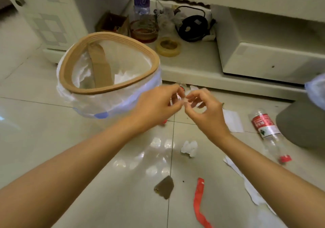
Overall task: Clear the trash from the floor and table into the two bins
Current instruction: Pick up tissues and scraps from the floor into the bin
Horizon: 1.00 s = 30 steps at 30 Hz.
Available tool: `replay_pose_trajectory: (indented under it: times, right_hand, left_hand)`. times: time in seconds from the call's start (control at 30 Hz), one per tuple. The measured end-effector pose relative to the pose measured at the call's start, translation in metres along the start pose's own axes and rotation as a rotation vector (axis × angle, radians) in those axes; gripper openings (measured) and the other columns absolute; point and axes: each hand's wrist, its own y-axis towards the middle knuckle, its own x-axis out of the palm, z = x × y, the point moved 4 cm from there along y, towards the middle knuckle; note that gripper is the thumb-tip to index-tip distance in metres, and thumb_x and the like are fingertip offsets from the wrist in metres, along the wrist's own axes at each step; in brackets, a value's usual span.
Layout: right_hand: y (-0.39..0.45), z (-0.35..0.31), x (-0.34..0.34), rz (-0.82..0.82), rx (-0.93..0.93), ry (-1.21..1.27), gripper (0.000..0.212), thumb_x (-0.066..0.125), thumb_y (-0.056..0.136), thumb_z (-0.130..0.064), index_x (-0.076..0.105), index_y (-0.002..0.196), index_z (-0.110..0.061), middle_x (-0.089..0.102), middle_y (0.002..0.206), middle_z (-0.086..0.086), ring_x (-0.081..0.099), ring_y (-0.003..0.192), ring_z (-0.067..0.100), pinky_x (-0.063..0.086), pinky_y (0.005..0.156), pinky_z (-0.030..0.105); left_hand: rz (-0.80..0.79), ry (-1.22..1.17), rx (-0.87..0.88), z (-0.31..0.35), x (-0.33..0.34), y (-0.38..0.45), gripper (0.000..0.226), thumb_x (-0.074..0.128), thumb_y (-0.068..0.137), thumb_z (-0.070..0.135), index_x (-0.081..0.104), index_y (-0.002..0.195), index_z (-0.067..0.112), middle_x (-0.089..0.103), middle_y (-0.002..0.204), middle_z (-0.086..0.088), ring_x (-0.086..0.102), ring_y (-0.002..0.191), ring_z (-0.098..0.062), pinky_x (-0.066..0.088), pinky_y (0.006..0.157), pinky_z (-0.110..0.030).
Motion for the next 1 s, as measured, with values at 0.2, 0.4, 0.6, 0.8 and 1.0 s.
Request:
replay_pose_trajectory:
  times: [0.2,0.4,0.6,0.8,1.0]
  right_hand:
    - [-0.080,0.059,-0.045,-0.139,0.019,-0.368,0.015,0.068,0.082,-0.016,0.065,0.096,-0.018,0.062,0.093,-0.007,0.057,0.075,0.007,0.051,0.063,0.028]
    - [-0.134,0.085,-0.064,-0.283,0.055,-0.503,0.017,0.062,0.082,-0.023,0.067,0.098,-0.019,0.063,0.096,-0.002,0.062,0.081,0.016,0.051,0.063,0.030]
    - [-0.155,0.090,-0.066,-0.303,0.108,-0.516,0.018,0.060,0.081,-0.022,0.067,0.098,-0.020,0.061,0.096,-0.004,0.060,0.076,0.015,0.047,0.061,0.030]
    - [-0.167,0.090,-0.062,-0.338,0.115,-0.510,0.018,0.057,0.083,-0.021,0.066,0.098,-0.019,0.062,0.097,-0.002,0.061,0.078,0.017,0.047,0.061,0.032]
    - [-0.173,0.091,-0.064,-0.367,0.137,-0.505,0.017,0.060,0.082,-0.016,0.065,0.098,-0.020,0.061,0.099,-0.003,0.061,0.079,0.019,0.046,0.062,0.032]
  left_hand:
    - [-0.450,0.180,0.022,-0.020,0.096,-0.025,0.033,0.060,0.086,0.048,0.052,0.116,0.036,0.060,0.093,0.017,0.061,0.088,-0.008,0.049,0.072,-0.028]
    - [-0.927,0.489,0.155,-0.033,0.168,-0.072,0.070,0.072,0.073,0.053,0.040,0.131,0.032,0.052,0.123,0.010,0.053,0.110,-0.016,0.036,0.072,-0.029]
    - [-1.137,0.628,0.231,-0.047,0.203,-0.092,0.061,0.076,0.072,0.031,0.043,0.121,0.018,0.054,0.116,-0.001,0.056,0.103,-0.024,0.038,0.071,-0.033]
    - [-1.176,0.574,0.208,-0.052,0.212,-0.085,0.029,0.067,0.081,0.023,0.060,0.109,0.024,0.060,0.113,0.003,0.058,0.105,-0.019,0.039,0.077,-0.027]
    - [-0.688,0.313,0.069,-0.039,0.204,-0.030,0.013,0.061,0.087,0.030,0.060,0.100,0.027,0.054,0.101,0.011,0.051,0.095,-0.011,0.033,0.062,-0.024]
